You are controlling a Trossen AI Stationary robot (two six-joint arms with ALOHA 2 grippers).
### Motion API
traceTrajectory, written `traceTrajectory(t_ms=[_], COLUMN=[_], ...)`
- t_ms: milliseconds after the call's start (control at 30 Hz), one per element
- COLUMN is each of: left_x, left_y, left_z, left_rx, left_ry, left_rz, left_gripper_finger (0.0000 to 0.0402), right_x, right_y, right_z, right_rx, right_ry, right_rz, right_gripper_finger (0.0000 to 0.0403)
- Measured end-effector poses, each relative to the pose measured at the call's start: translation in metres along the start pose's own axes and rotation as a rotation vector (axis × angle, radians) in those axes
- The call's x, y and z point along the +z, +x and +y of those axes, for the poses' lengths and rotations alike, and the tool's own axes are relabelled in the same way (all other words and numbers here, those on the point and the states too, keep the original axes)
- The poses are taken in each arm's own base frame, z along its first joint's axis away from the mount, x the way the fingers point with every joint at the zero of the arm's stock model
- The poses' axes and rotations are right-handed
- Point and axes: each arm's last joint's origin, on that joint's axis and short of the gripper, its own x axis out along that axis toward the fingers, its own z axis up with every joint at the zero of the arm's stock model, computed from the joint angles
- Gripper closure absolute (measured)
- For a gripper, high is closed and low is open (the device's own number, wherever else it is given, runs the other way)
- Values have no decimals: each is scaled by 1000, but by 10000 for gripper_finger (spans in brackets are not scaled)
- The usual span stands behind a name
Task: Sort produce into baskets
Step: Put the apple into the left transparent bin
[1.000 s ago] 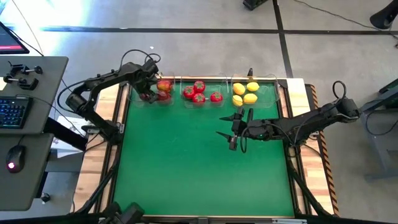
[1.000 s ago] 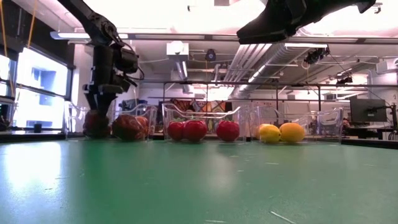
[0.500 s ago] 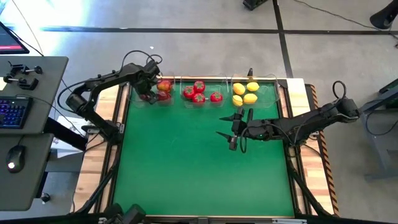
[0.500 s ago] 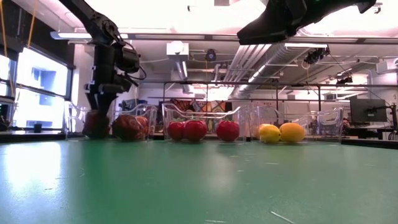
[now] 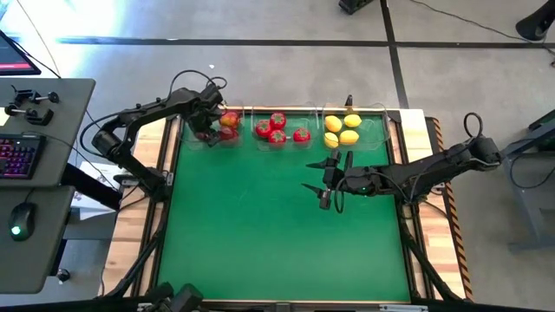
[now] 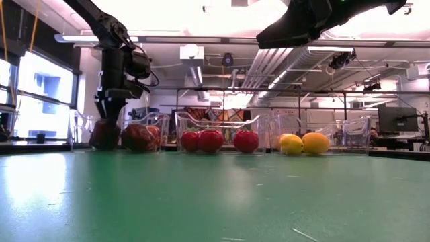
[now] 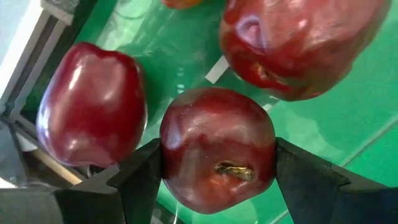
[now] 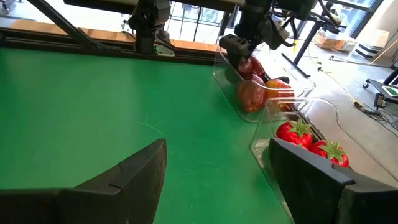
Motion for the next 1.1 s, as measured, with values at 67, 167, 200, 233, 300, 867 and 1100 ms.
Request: traceTrajectory(t_ms=[67, 167, 200, 233, 300, 867, 1100], left_x=[0, 1, 1, 1, 0, 1, 3], left_y=[0, 0, 0, 0, 0, -1, -2], left_z=[0, 1, 1, 2, 2, 0, -9], left_rx=[-4, 29, 41, 53, 60, 104, 160], left_ry=[14, 6, -1, -3, -9, -29, 8], left_rz=[-4, -3, -1, 2, 4, 10, 2], left_gripper_finger=[139, 139, 139, 139, 139, 139, 139], right_x=[0, 0, 0, 0, 0, 0, 0], right_y=[0, 0, 0, 0, 0, 0, 0], right_z=[0, 0, 0, 0, 0, 0, 0], right_rx=[0, 0, 0, 0, 0, 0, 0], right_ry=[0, 0, 0, 0, 0, -1, 14], right_rz=[0, 0, 0, 0, 0, 3, 3], right_gripper_finger=[130, 130, 130, 130, 130, 130, 130])
